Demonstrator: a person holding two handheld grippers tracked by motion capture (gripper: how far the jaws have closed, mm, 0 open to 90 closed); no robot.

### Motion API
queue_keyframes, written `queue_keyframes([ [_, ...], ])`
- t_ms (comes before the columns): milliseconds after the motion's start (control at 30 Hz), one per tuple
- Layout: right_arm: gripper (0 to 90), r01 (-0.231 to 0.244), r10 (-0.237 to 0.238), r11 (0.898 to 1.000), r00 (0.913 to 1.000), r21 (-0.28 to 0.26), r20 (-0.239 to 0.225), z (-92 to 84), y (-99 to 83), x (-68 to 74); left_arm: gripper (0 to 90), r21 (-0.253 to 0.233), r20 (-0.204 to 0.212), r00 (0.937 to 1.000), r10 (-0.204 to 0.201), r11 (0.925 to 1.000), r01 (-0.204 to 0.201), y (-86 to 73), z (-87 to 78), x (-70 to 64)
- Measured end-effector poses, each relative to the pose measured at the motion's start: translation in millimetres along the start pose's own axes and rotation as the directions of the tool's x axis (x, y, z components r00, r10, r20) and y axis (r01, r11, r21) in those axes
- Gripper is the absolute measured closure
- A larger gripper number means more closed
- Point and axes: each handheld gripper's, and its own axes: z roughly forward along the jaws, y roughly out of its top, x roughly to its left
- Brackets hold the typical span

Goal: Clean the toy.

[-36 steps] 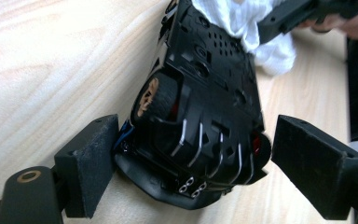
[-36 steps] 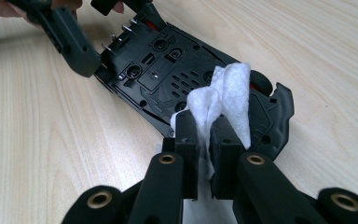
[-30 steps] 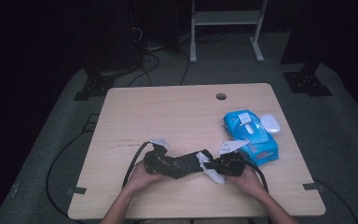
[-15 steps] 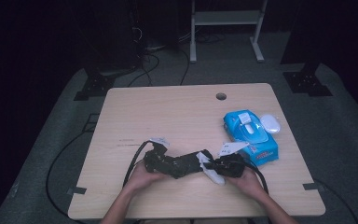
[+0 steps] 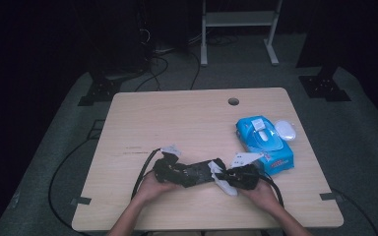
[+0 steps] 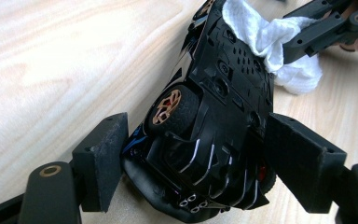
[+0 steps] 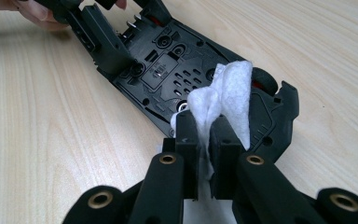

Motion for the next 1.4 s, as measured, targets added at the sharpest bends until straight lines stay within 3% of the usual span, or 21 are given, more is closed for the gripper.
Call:
queue_keyframes([
  [100,83.7,0.008,-0.008,1.000,1.0000,0.003,0.005,-0.8,-0.1,1.5,23.2,-0.010,-0.034,0.9985,0.043,0.9990,-0.043,-0.5,-0.8,-6.6],
  [167,83.7,0.007,-0.007,1.000,1.0000,0.005,-0.002,-1.5,-0.5,1.2,23.2,-0.016,-0.065,0.9939,0.090,0.9957,-0.091,-0.8,-1.4,-12.0],
  [300,83.7,0.001,-0.001,1.000,0.9998,0.014,-0.018,-3.1,-1.0,1.5,23.3,-0.025,-0.128,0.9736,0.189,0.9807,-0.194,-3.7,-2.9,-22.1],
  [400,83.7,-0.003,0.003,1.000,0.9997,0.012,-0.024,-4.0,-2.4,1.7,23.3,-0.035,-0.162,0.9578,0.237,0.9686,-0.246,-6.0,-2.9,-27.7],
  [467,83.7,-0.002,0.003,1.000,0.9996,0.014,-0.027,-4.5,-2.8,2.0,23.2,-0.022,-0.182,0.9429,0.279,0.9575,-0.288,-6.4,-3.7,-30.4],
  [800,83.7,-0.014,0.015,1.000,0.9991,0.014,-0.039,-6.1,-6.1,2.9,23.5,-0.014,-0.218,0.9121,0.348,0.9333,-0.359,-8.9,-5.4,-38.4],
  [867,83.7,-0.020,0.021,1.000,0.9989,0.015,-0.041,-6.4,-6.9,3.4,26.0,-0.036,-0.211,0.9134,0.348,0.9310,-0.363,-9.7,-8.9,-38.4],
  [900,83.7,-0.017,0.018,1.000,0.9992,0.017,-0.035,-6.7,-7.5,3.4,30.3,-0.063,-0.203,0.9166,0.344,0.9295,-0.363,-10.3,-12.5,-37.7],
  [967,83.8,-0.022,0.023,0.999,0.9991,0.042,-0.034,-6.1,-10.0,2.2,38.3,-0.082,-0.196,0.9170,0.347,0.9261,-0.368,-11.2,-16.7,-37.2],
  [1033,83.7,-0.023,0.025,0.998,0.9992,0.055,-0.032,-3.6,-14.4,3.2,38.8,-0.080,-0.195,0.9176,0.347,0.9268,-0.367,-12.1,-16.3,-37.3],
  [1067,83.7,-0.021,0.023,0.998,0.9992,0.055,-0.032,-3.3,-14.4,3.5,38.6,-0.078,-0.196,0.9148,0.353,0.9244,-0.373,-12.5,-16.0,-37.0],
  [1133,83.7,-0.016,0.018,0.998,0.9994,0.062,-0.031,-2.9,-13.4,4.1,38.5,-0.083,-0.196,0.9166,0.348,0.9256,-0.369,-12.4,-15.4,-37.1],
  [1167,83.7,-0.017,0.020,0.998,0.9993,0.064,-0.033,-2.8,-13.4,3.7,39.0,-0.081,-0.199,0.9108,0.362,0.9202,-0.383,-12.3,-16.2,-37.2],
  [1267,83.6,-0.022,0.025,0.997,0.9992,0.074,-0.031,-1.4,-14.4,2.9,46.0,-0.095,-0.188,0.9040,0.384,0.9091,-0.406,-13.4,-18.3,-38.7],
  [1400,83.5,-0.028,0.031,0.995,0.9989,0.090,-0.033,1.3,-15.9,1.4,50.4,-0.046,-0.182,0.8983,0.400,0.9091,-0.414,-15.7,-11.4,-38.7],
])
